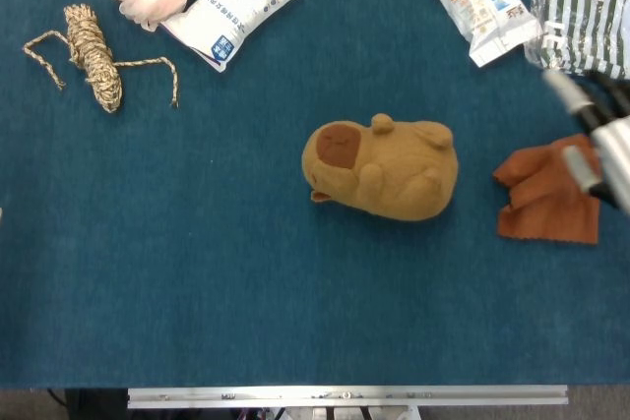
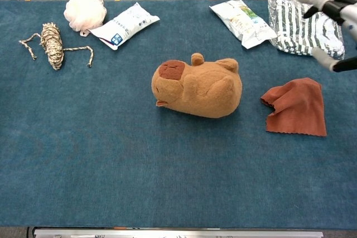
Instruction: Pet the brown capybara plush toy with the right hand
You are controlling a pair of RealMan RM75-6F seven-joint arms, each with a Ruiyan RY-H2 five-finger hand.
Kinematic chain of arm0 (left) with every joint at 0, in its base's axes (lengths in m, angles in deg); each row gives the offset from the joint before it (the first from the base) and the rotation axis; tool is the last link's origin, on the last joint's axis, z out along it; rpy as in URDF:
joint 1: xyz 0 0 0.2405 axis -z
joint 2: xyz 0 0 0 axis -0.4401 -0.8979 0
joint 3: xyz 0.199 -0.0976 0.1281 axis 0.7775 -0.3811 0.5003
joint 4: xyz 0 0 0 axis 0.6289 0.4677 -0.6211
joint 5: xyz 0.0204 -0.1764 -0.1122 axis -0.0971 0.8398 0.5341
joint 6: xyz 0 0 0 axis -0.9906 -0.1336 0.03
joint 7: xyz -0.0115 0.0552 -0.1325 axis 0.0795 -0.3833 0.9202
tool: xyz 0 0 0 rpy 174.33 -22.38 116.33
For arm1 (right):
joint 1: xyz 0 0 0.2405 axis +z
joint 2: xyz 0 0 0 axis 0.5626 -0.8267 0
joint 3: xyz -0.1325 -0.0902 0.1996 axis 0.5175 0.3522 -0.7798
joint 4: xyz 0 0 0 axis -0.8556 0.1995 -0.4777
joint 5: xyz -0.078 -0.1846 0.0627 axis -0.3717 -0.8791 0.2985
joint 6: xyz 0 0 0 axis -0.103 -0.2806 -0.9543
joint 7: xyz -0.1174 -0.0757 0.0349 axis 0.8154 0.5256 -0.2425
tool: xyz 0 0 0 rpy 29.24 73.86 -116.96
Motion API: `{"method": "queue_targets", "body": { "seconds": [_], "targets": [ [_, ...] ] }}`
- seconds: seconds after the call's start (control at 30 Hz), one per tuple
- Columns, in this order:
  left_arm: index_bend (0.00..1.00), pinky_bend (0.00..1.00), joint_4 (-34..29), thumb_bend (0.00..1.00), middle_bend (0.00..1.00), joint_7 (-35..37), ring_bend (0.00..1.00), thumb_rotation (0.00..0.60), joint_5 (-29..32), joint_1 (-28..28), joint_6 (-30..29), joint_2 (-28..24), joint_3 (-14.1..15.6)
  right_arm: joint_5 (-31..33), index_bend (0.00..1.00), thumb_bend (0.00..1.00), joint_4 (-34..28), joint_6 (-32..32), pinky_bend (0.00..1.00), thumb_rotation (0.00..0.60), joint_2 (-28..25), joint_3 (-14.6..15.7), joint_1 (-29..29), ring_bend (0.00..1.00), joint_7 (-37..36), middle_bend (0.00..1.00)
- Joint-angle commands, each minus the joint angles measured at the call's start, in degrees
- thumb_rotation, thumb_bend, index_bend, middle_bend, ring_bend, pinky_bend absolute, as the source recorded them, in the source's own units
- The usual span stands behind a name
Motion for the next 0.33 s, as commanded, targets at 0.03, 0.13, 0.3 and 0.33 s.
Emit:
{"method": "queue_targets", "body": {
  "seconds": [0.03,0.13,0.3,0.33],
  "targets": [
    [0.35,0.14,0.04,0.17,0.23,-0.4,0.13,0.6,-0.1,0.26,0.29,0.23,-0.02,-1.07,0.0,0.39,1.64,3.64,0.22,0.6,-1.8,1.09,-3.68,0.13,-2.88,0.24],
    [0.35,0.14,-0.21,0.17,0.23,-0.85,0.13,0.6,-0.24,0.49,0.47,0.32,-0.02,-1.27,0.0,0.39,2.76,5.82,0.22,0.6,-2.52,1.13,-5.94,0.13,-4.78,0.24],
    [0.35,0.14,-0.63,0.17,0.23,-1.56,0.13,0.6,-0.59,0.81,0.76,0.42,0.1,-1.93,0.0,0.39,4.97,7.75,0.22,0.6,-2.74,0.63,-8.35,0.13,-8.25,0.25],
    [0.35,0.14,-0.72,0.17,0.23,-1.75,0.13,0.6,-0.63,0.88,0.87,0.43,0.16,-2.09,0.0,0.39,5.28,7.93,0.22,0.6,-2.67,0.5,-8.62,0.13,-8.7,0.25]
  ]
}}
